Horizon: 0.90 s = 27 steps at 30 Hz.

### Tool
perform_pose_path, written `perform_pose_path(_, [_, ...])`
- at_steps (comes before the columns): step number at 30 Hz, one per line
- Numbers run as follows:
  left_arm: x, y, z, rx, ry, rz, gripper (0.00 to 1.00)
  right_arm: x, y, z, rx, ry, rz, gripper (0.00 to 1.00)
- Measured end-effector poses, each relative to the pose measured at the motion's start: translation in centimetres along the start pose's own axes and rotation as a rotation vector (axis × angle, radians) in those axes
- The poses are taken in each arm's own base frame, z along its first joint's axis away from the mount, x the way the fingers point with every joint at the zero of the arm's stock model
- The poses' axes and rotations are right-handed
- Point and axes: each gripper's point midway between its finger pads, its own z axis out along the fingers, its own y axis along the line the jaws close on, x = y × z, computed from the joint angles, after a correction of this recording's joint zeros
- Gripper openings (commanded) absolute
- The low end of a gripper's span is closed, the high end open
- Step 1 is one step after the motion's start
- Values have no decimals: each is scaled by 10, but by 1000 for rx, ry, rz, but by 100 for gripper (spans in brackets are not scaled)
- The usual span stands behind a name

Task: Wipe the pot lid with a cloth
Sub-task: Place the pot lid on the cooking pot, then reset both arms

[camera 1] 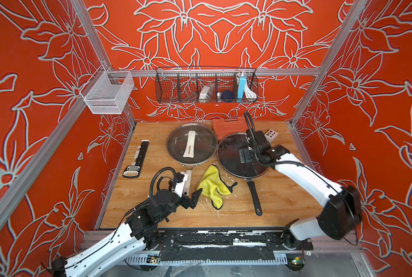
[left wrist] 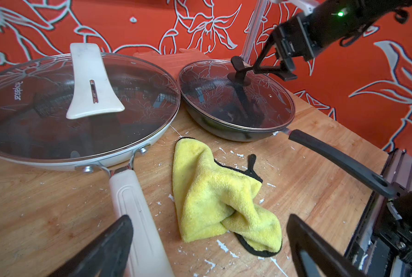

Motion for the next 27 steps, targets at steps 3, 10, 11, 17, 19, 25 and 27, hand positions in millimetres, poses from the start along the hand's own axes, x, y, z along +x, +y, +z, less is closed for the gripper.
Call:
perform_pose_path(3, [1, 6, 9, -29, 14, 26, 98, 11, -9, -16, -25, -119, 9, 97])
perform_pose_path(10, [-17, 51, 19, -125, -69, -46, 98, 40, -26, -36, -31, -382, 34, 97])
perform_pose_path(11, [-17, 59, 19, -140, -84, -59, 98, 42, -28, -37, -28, -413, 38, 97])
perform_pose_path(17, [-15, 92, 24, -191, -116, -114, 98, 70, -38, -28, 25, -470, 14, 97])
perform_pose_path(19, [-11, 101, 25, -205, -118, -122, 98, 82, -45, -22, 62, -453, -1, 97])
perform_pose_path(25, [-5, 134, 15, -306, -151, -142, 98, 86, -68, -33, 182, -535, -11, 97])
perform_pose_path(27, [-3, 148, 9, -356, -162, -154, 98, 89, -77, -33, 223, -550, -6, 97])
